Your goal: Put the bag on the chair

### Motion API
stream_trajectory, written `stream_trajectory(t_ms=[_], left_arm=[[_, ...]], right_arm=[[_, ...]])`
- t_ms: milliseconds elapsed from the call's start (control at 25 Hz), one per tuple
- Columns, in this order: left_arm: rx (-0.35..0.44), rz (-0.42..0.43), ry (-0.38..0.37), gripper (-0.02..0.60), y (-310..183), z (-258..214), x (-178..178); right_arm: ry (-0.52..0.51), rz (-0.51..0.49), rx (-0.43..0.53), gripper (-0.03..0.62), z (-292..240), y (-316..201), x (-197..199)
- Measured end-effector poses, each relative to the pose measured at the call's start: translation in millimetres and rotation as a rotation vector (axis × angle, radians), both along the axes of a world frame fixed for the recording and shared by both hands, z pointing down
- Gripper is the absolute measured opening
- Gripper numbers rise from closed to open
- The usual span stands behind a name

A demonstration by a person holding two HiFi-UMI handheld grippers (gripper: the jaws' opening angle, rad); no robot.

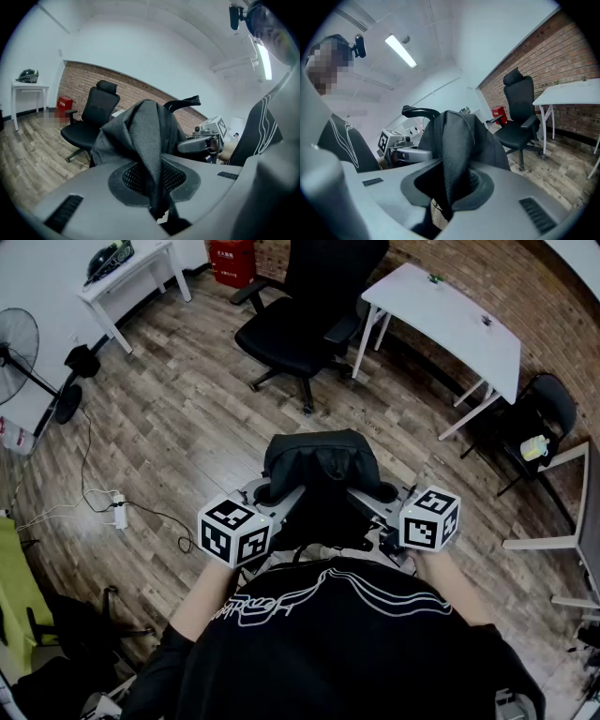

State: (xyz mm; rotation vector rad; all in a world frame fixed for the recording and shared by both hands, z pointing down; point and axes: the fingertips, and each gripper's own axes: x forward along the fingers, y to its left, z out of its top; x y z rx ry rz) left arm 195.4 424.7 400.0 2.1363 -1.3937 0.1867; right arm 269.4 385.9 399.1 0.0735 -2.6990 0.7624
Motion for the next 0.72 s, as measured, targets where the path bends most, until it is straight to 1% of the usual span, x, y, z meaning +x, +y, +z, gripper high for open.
stream_trajectory(t_ms=[280, 440, 600, 720], left_arm=[[0.019, -0.013, -0.008, 0.064, 14, -3, -24], [0.031, -0.035, -0.017, 0.064, 24, -2, -41], [0.036, -0.054, -0.022, 0.064, 21, -1, -52], [0.026, -0.067, -0.02, 0.064, 12, 4, -62]], right_arm=[[-0.015, -0.026, 0.012, 0.051, -3, 13, -25], [-0.018, -0.042, 0.019, 0.051, 0, 21, -42], [-0.02, -0.056, 0.005, 0.054, 3, 17, -53], [-0.024, -0.071, -0.005, 0.054, 7, 8, -63]])
